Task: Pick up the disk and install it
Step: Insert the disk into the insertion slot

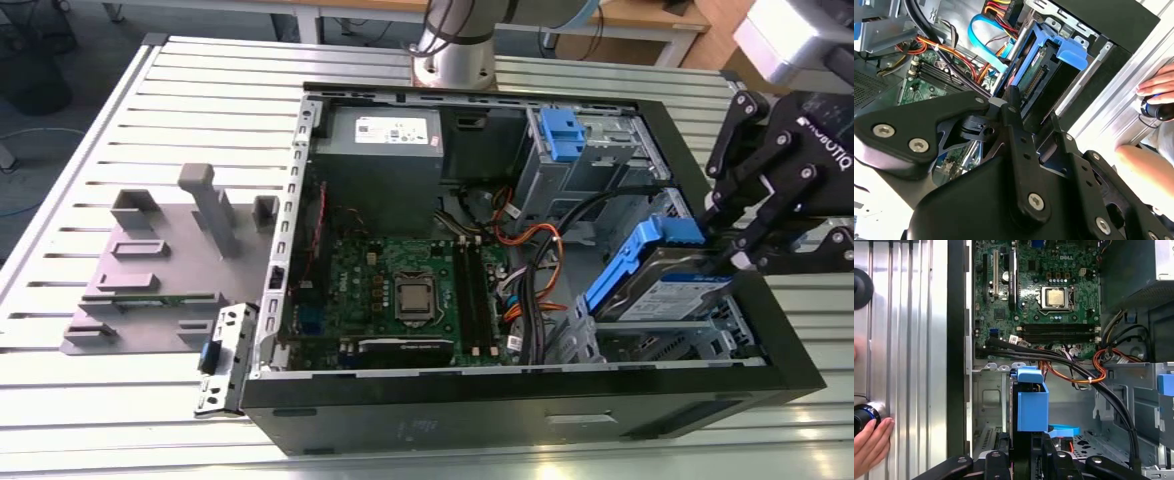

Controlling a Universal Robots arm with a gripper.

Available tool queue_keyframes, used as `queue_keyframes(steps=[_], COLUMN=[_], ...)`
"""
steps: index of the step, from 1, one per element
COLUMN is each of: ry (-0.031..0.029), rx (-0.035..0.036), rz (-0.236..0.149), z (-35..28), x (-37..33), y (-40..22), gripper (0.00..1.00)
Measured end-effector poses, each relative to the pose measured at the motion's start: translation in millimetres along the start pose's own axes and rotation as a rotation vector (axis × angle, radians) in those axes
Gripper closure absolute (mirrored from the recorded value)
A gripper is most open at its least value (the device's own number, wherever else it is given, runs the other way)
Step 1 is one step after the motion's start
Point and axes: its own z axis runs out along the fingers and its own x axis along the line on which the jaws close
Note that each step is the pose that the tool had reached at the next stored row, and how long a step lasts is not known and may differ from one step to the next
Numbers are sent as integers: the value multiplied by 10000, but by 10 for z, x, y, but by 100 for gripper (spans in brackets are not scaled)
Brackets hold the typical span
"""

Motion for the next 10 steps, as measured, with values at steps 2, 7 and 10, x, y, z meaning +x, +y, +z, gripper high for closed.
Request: queue_keyframes(steps=[2, 7, 10], ry=[2, 5, 7], rx=[0, 0, 0], rz=[0, 0, 0], z=[37, 128, 182], x=[1, 4, 5], y=[-1, -5, -8], gripper=[65, 65, 65])
